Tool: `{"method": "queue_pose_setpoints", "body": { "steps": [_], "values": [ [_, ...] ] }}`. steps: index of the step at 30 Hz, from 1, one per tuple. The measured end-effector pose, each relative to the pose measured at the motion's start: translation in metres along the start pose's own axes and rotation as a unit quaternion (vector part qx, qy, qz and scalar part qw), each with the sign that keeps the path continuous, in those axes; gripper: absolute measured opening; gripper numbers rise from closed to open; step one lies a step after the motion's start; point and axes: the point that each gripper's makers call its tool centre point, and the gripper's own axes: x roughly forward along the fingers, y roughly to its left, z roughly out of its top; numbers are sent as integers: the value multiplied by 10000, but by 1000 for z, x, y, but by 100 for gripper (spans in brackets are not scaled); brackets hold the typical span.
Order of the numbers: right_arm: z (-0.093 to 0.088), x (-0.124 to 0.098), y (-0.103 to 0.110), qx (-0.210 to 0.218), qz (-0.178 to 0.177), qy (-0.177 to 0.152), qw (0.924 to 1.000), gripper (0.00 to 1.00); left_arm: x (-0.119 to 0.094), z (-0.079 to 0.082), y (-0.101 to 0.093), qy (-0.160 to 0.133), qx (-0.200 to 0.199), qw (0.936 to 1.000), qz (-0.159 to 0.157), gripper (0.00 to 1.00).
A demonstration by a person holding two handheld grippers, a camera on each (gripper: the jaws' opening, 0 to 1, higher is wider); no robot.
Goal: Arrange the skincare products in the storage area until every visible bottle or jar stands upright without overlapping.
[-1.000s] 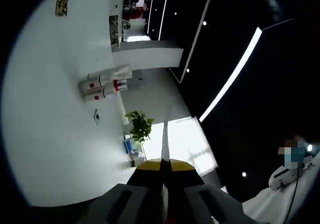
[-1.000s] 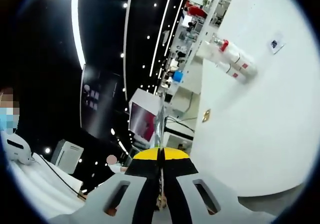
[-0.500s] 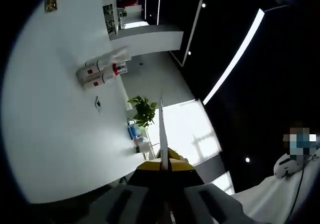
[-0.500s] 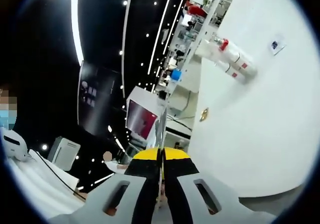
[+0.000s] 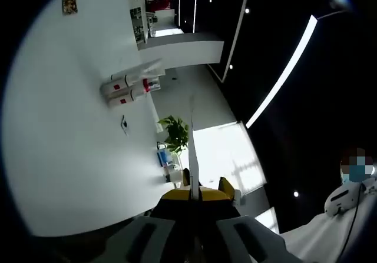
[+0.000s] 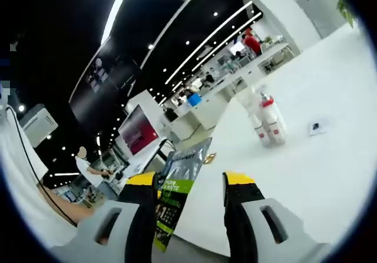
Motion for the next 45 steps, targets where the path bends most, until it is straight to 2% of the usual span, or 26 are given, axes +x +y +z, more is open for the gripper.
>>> {"method": "queue_pose_setpoints", "body": {
  "steps": [3,5,8,10,13,14,17,18,19,20,22,23,25,29,31,35,36,39,43,45],
  "values": [
    [-1,2,7,-93,135,22,9999,63,1,-2,5,53,-20,9999,158,2],
    [-5,3,4,-588,14,198,9981,68,2,-3,7,49,-49,9997,229,2],
    [-8,5,0,-1018,-158,289,9943,76,2,-2,7,67,-107,9996,254,2],
    [-9,7,-2,-1122,-205,277,9931,80,1,0,10,107,-114,9993,349,2],
    [-14,9,-5,-1055,-281,240,9937,85,-1,4,16,151,-153,9986,486,2],
    [-13,12,-5,-1353,-359,236,9899,84,-2,9,21,128,-168,9981,582,2],
    [-24,18,6,-1320,-93,453,9902,84,-4,20,26,21,-215,9975,677,3],
    [-27,18,4,-1431,-164,510,9883,84,-4,23,27,-2,-238,9972,703,3],
    [-31,17,1,-1791,-258,632,9815,83,-5,26,29,-40,-247,9969,749,3],
    [-34,17,2,-1948,-266,686,9781,80,-5,30,31,-88,-254,9964,799,3],
    [-42,18,5,-2136,-244,852,9729,74,-6,37,33,-136,-250,9960,851,3],
    [-46,19,2,-2293,-365,927,9682,72,-7,41,34,-169,-250,9956,888,3],
    [-48,19,2,-2424,-391,942,9648,68,-9,48,38,-216,-251,9946,980,3],
    [-46,18,-7,-2207,-500,970,9692,65,-11,58,47,-254,-249,9918,1227,3],
    [-48,19,-9,-2195,-540,1031,9686,65,-11,66,53,-294,-283,9899,1359,3],
    [-54,17,-7,-2462,-526,1186,9605,55,-8,84,64,-397,-333,9867,1541,3],
    [-52,16,-5,-2545,-499,1128,9592,52,-6,89,66,-416,-348,9859,1586,3],
    [-52,17,-6,-2506,-489,1122,9603,53,-2,99,73,-437,-339,9838,1706,3],
    [-57,18,-9,-2482,-502,1277,9590,51,5,115,81,-466,-337,9817,1815,3],
    [-58,18,-9,-2598,-490,1300,9556,50,11,125,85,-493,-351,9809,1851,3]
  ]
}}
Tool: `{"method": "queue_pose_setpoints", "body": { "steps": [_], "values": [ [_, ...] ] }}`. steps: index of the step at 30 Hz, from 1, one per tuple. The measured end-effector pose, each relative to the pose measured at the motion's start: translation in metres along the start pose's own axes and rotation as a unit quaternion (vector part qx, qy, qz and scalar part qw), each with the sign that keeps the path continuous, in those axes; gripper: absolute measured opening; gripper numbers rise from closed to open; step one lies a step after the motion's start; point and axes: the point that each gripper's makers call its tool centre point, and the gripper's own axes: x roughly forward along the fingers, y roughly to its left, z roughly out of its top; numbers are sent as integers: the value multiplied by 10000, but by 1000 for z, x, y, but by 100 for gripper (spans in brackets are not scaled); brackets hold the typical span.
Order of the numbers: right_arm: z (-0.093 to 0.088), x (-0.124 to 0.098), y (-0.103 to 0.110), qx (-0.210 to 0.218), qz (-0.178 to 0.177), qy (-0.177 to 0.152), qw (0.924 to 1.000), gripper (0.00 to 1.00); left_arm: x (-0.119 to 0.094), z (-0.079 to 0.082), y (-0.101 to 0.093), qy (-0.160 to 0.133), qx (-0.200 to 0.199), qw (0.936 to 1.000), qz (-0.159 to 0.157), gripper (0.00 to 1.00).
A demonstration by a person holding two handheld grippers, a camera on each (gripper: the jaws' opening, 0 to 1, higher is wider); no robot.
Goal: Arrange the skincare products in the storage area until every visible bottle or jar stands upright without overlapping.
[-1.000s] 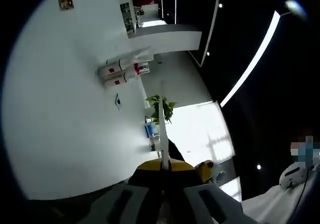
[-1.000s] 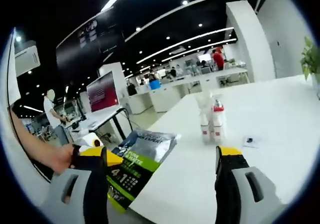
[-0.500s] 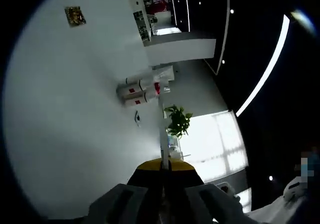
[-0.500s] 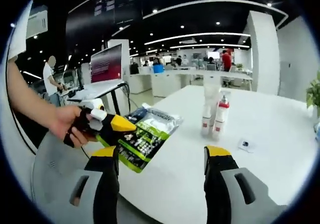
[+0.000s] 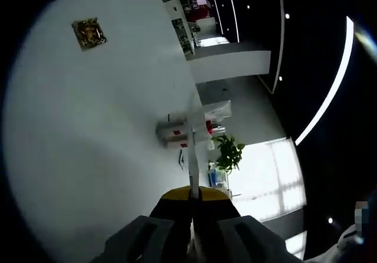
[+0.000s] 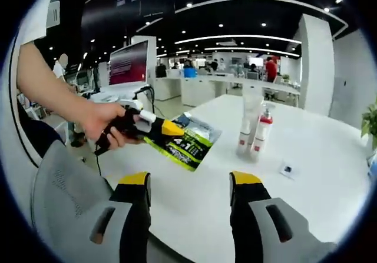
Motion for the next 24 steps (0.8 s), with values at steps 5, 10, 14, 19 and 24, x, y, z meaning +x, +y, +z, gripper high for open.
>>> {"method": "queue_pose_setpoints", "body": {
  "steps": [5,10,14,19,24],
  "values": [
    [-1,0,-4,39,-40,24,10000,49,15,24,7,15,110,9997,224,3],
    [-4,2,0,-22,17,121,9999,48,27,49,13,3,122,9993,347,3],
    [-8,3,-1,-70,0,200,9998,47,38,65,17,-14,110,9991,407,3],
    [-9,3,-2,-28,-12,229,9997,47,56,75,28,57,161,9982,577,3],
    [-13,5,-1,-31,23,314,9995,47,75,84,31,28,125,9980,623,3]
  ]
}}
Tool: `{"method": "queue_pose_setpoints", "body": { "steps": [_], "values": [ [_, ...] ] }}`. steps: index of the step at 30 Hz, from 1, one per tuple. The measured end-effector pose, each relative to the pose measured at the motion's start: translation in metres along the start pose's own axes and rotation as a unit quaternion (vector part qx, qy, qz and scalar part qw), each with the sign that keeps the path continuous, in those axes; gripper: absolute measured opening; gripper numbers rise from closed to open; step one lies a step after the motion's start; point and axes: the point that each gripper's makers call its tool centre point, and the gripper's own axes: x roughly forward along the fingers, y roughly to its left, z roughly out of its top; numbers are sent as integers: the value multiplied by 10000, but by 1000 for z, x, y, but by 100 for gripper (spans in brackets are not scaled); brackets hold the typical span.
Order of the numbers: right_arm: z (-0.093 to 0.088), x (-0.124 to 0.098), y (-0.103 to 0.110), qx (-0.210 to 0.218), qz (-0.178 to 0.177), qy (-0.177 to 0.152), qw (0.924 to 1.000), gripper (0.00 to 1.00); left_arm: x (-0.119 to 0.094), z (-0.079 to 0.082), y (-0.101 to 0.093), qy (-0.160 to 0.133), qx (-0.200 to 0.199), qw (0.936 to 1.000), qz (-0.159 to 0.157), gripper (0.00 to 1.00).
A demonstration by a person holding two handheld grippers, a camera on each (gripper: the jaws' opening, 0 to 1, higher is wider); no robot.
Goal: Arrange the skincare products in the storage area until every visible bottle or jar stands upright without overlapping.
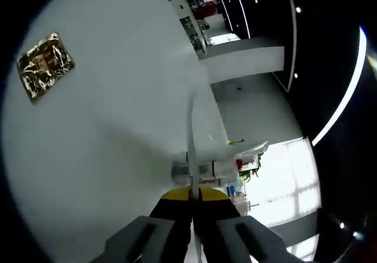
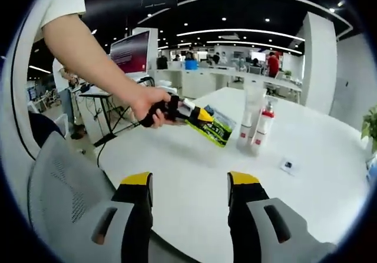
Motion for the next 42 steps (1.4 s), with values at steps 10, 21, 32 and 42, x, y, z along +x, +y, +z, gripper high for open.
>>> {"method": "queue_pose_setpoints", "body": {
  "steps": [10,21,32,42],
  "values": [
    [-4,2,-3,68,-14,105,9999,47,24,18,13,164,52,9995,274,3],
    [-8,2,-4,55,-31,191,9998,46,37,15,27,496,313,9965,595,3],
    [-8,1,-4,-4,-55,189,9998,46,41,13,30,686,494,9936,753,4],
    [-7,1,-4,-69,-78,178,9998,46,39,14,30,926,971,9843,1146,12]
  ]
}}
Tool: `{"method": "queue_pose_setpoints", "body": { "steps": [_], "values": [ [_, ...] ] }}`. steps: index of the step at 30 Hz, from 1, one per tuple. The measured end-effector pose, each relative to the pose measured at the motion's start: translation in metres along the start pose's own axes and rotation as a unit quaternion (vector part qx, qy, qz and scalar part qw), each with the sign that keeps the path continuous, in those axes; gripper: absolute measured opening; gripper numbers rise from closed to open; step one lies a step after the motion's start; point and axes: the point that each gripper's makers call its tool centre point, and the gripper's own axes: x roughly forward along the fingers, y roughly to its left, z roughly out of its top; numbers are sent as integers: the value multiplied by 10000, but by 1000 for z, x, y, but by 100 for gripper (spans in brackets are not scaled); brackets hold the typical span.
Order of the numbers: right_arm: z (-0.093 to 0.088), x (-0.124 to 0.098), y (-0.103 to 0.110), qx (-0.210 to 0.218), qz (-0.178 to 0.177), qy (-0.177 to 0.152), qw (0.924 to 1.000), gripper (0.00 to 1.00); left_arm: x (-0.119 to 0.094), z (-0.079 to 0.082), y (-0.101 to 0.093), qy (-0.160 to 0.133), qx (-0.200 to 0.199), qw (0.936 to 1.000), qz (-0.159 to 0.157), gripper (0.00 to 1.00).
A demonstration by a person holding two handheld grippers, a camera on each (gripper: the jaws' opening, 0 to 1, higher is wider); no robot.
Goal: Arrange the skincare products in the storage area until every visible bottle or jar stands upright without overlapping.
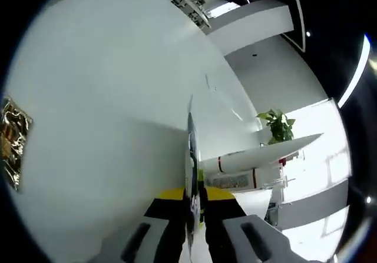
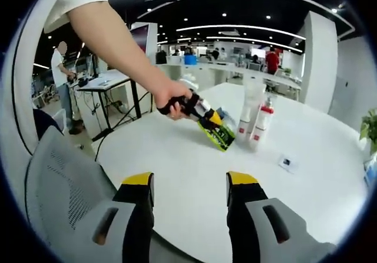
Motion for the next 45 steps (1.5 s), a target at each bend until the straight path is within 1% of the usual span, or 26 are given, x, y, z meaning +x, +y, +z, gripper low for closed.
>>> {"method": "queue_pose_setpoints", "body": {
  "steps": [1,3,6,9,11,14,15,18,19,21,24,26,28,30,32,33,34,35,36,38,40,43,45],
  "values": [
    [0,0,0,-4,-10,-1,10000,46,-1,-2,-3,35,18,10000,35,12],
    [1,0,-1,-4,-19,-14,10000,46,-2,-2,-1,59,153,9998,149,13],
    [1,-1,-1,-33,-36,-17,10000,45,-3,-5,0,131,135,9995,241,15],
    [1,-1,-2,-55,-72,-30,10000,45,-6,-6,0,116,165,9992,347,15],
    [2,-2,-2,-42,-81,-48,9999,45,-7,-7,2,160,198,9989,402,16],
    [2,-2,-3,-67,-89,-56,9999,45,-11,-7,9,249,454,9966,637,18],
    [2,-2,-2,-72,-83,-53,9999,44,-12,-7,8,270,534,9958,688,18],
    [2,-2,-2,-95,-87,-42,9999,44,-15,-7,9,317,696,9938,805,18],
    [2,-2,-2,-103,-89,-37,9999,44,-16,-8,10,373,765,9928,845,19],
    [2,-2,-2,-116,-93,-49,9999,44,-17,-8,10,397,801,9919,904,20],
    [3,-2,-2,-136,-97,-58,9998,43,-21,-5,20,433,1121,9847,1259,21],
    [3,-3,-3,-135,-107,-63,9998,43,-22,-5,24,493,1367,9784,1473,26],
    [3,-3,-3,-140,-115,-67,9998,43,-23,-7,24,576,1515,9738,1592,29],
    [3,-3,-3,-150,-126,-56,9998,43,-24,-7,22,635,1802,9670,1686,31],
    [3,-3,-4,-152,-132,-69,9998,43,-22,-6,22,695,1944,9625,1759,32],
    [3,-3,-4,-152,-136,-73,9998,43,-23,-7,21,749,2062,9587,1808,32],
    [4,-3,-4,-154,-137,-77,9998,43,-23,-7,21,775,2130,9563,1846,33],
    [4,-3,-4,-154,-132,-78,9998,43,-22,-7,24,828,2208,9523,1937,33],
    [4,-3,-4,-157,-129,-76,9998,43,-22,-7,24,851,2281,9497,1968,34],
    [3,-3,-3,-171,-128,-65,9998,43,-20,-9,23,907,2464,9451,1944,35],
    [4,-3,-4,-156,-127,-68,9998,43,-19,-6,24,890,2622,9407,1961,37],
    [3,-4,-4,-156,-132,-64,9998,42,-18,-1,25,835,2513,9449,1923,37],
    [4,-4,-4,-167,-131,-74,9997,42,-18,1,26,811,2509,9448,1945,37]
  ]
}}
